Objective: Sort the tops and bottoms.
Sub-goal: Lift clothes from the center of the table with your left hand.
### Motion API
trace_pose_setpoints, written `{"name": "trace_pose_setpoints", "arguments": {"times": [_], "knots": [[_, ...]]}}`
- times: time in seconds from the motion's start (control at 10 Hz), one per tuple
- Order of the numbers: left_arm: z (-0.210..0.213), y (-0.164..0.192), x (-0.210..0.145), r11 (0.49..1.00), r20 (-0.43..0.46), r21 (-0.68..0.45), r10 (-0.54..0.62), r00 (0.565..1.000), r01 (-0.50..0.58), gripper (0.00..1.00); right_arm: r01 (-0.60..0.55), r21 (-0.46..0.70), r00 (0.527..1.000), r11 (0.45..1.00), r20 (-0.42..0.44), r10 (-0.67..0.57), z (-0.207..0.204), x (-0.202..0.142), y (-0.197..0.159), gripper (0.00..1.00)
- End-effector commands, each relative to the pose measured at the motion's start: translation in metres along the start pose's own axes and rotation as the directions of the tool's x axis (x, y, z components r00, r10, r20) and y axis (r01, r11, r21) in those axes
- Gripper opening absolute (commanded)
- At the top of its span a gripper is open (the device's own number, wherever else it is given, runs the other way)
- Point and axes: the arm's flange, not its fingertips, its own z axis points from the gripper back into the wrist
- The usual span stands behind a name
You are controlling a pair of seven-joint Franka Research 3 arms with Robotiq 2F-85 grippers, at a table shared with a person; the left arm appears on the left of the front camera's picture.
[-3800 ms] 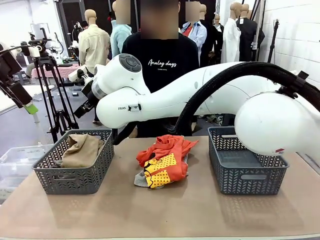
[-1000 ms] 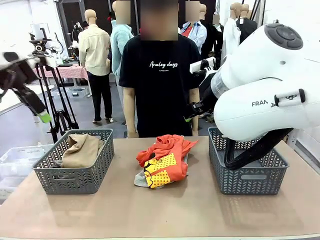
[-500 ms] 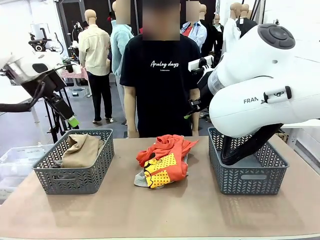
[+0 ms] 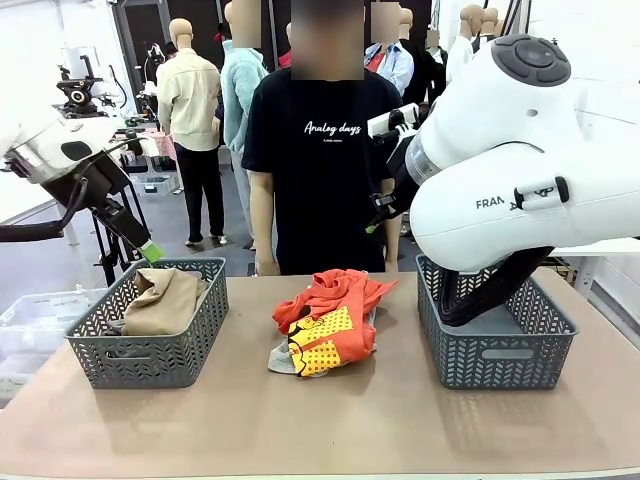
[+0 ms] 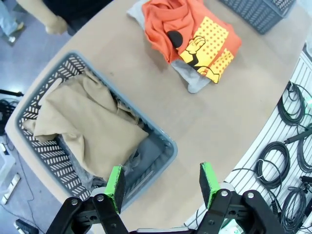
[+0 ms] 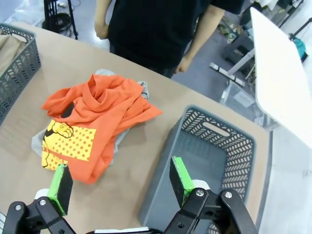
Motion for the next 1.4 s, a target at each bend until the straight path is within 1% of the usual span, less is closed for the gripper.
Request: {"name": "trace_pose_setpoints", "arguments": {"times": [0.0,0.2,0.3,0.4,0.5,0.6,0.7,0.8,0.9,1.1,1.3], "knots": [[-0.001,-0.001,0.005,1.0,-0.009,0.001,-0.007,1.0,0.007,0.8,0.008,0.022,1.0,1.0,0.006,-0.008,-0.001,-0.004,-0.003,1.0],[-0.001,-0.001,0.001,1.0,-0.003,0.0,-0.004,1.0,0.004,0.8,0.008,0.022,1.0,1.0,0.006,-0.008,-0.001,-0.004,-0.003,1.0],[-0.034,-0.007,0.013,0.997,-0.01,-0.067,-0.047,0.999,0.046,0.8,0.008,0.022,1.0,1.0,0.006,-0.008,-0.001,-0.004,-0.003,1.0],[-0.066,-0.019,0.028,0.992,-0.02,-0.083,-0.099,0.995,0.097,0.8,0.008,0.022,1.0,1.0,0.006,-0.008,-0.001,-0.004,-0.003,1.0],[-0.097,-0.027,0.048,0.984,0.005,-0.117,-0.133,0.991,0.133,0.8,0.008,0.022,1.0,1.0,0.006,-0.008,-0.001,-0.004,-0.003,1.0],[-0.125,-0.026,0.066,0.983,-0.011,-0.12,-0.139,0.99,0.137,0.8,0.008,0.022,1.0,1.0,0.006,-0.008,-0.001,-0.004,-0.003,1.0],[-0.147,-0.03,0.085,0.98,-0.062,-0.134,-0.159,0.985,0.15,0.8,0.008,0.022,1.0,1.0,0.006,-0.008,-0.001,-0.004,-0.003,1.0],[-0.164,-0.033,0.106,0.976,-0.083,-0.131,-0.187,0.979,0.175,0.8,0.008,0.022,1.0,1.0,0.006,-0.008,-0.001,-0.004,-0.003,1.0],[-0.184,-0.034,0.128,0.974,-0.083,-0.11,-0.208,0.975,0.198,0.8,0.008,0.022,1.0,1.0,0.006,-0.008,-0.001,-0.004,-0.003,1.0],[-0.208,-0.037,0.155,0.972,-0.068,-0.072,-0.227,0.971,0.223,0.8,0.008,0.022,1.0,1.0,0.006,-0.008,-0.001,-0.004,-0.003,1.0],[-0.226,-0.047,0.165,0.964,-0.046,-0.108,-0.249,0.967,0.243,0.8,0.008,0.022,1.0,1.0,0.006,-0.008,-0.001,-0.004,-0.003,1.0]]}}
